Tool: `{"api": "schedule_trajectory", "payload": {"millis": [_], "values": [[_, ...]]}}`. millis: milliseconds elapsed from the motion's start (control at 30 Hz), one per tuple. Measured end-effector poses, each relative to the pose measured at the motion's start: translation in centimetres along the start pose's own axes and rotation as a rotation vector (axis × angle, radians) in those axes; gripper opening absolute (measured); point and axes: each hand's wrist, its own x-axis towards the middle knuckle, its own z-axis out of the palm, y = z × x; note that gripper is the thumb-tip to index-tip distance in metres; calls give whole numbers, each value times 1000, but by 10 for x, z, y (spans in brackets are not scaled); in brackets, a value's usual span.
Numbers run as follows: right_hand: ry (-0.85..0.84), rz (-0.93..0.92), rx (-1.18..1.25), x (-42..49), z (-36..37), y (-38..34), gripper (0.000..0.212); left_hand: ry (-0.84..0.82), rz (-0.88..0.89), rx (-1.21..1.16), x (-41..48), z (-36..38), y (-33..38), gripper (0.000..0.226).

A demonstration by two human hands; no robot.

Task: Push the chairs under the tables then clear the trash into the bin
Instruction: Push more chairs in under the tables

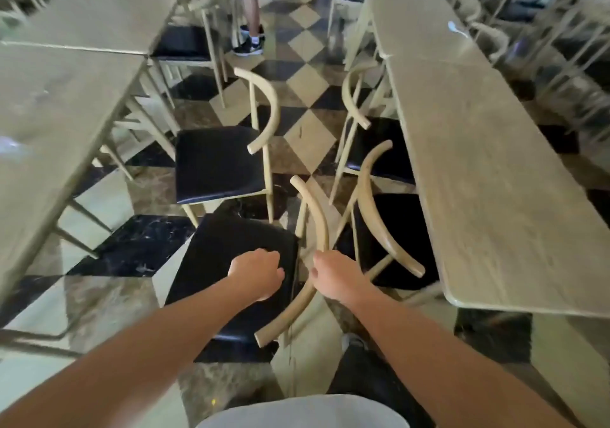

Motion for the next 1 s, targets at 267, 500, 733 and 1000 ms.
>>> {"api": "schedule_trajectory", "payload": {"millis": [267,500,733,1000], "values": [[-153,-361,-199,76,-46,93,28,-9,-475,-170,29,0,79,28],[-188,-529,-298,96,-46,137,26,-32,-662,-224,21,33,148,27],[-245,-650,-265,104,-27,142,26,-6,-789,-355,16,65,165,26],[-157,-767,-319,127,-6,144,46,200,-865,-261,30,108,155,37]]}}
